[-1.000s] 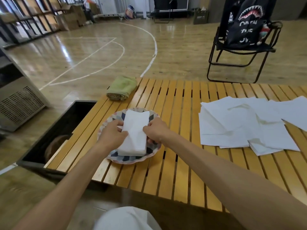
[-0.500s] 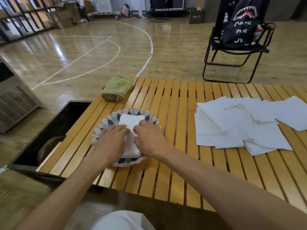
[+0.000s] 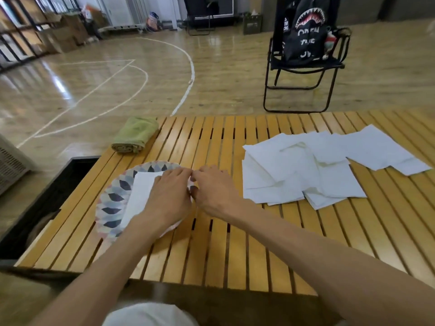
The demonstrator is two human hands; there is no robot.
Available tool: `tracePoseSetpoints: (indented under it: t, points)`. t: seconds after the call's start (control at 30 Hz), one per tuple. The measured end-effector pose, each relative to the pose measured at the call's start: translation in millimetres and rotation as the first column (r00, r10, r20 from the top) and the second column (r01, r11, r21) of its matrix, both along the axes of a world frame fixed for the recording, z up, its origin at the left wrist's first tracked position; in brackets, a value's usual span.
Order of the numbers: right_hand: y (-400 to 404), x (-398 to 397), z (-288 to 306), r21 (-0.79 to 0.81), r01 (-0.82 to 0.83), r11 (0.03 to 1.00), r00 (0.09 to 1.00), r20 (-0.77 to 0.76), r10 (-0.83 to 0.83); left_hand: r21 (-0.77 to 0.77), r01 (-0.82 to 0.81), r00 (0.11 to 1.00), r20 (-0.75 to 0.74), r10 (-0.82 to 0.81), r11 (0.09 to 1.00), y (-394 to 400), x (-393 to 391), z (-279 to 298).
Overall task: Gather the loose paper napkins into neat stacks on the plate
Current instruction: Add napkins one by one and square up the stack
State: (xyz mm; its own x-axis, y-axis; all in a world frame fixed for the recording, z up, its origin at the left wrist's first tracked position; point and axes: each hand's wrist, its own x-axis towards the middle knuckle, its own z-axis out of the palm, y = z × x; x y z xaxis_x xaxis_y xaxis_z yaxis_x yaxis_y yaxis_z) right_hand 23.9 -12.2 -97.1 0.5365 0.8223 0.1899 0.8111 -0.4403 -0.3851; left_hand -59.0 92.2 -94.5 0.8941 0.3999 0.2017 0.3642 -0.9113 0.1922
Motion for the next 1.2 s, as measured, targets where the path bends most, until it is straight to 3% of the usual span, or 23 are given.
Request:
tracePoseSetpoints:
  t: [0.27, 0.37, 0.43, 0.53, 0.6, 0.63, 0.9, 1.03, 1.2]
  points:
    - [-124.0, 92.9, -0.2, -0.117, 0.33, 0.937, 0.944, 0.028, -0.329, -0.308, 0.091, 0.993, -0.048, -0.111, 0.947, -79.3, 112.9, -12.3]
    - [-145.9, 110.2, -7.1, -0.074, 0.453, 0.889, 0.874, -0.162, -0.459, -0.308, 0.05, 0.999, 0.021, -0.046, 0.95, -80.3, 146.3, -12.1]
    - [-150.6, 116.8, -10.6, -0.022, 0.577, 0.816, 0.727, -0.441, -0.526, -0.332, -0.006, 0.999, 0.047, 0.023, 0.943, -73.9, 166.8, -11.4]
    - [-150.5, 122.7, -12.6, -0.033, 0.741, 0.671, 0.338, -0.845, -0.415, -0.47, -0.045, 0.999, -0.046, 0.026, 0.882, -61.1, 191.7, -13.2]
    - [-149.1, 125.7, -15.5, -0.068, 0.773, 0.63, 0.17, -0.936, -0.309, -0.556, -0.063, 0.994, -0.11, 0.002, 0.829, -55.4, 200.6, -17.7]
    - [-147.8, 126.2, -16.4, -0.069, 0.78, 0.622, 0.143, -0.948, -0.284, -0.589, -0.065, 0.994, -0.113, -0.002, 0.806, -54.3, 202.4, -20.2]
    - [-155.6, 120.1, -10.0, 0.046, 0.79, 0.611, 0.296, -0.902, -0.316, -0.662, 0.046, 0.984, 0.16, 0.081, 0.748, -71.9, 161.6, -12.0]
    - [-172.8, 102.5, 15.0, 0.127, 0.789, 0.601, 0.346, -0.901, -0.264, -0.784, 0.044, 0.966, 0.191, 0.173, 0.619, -86.8, 120.8, 11.9]
    - [-190.3, 78.2, 48.6, 0.202, 0.767, 0.609, 0.366, -0.917, -0.156, -0.91, 0.002, 0.969, 0.103, 0.223, 0.414, -99.0, 74.8, 36.2]
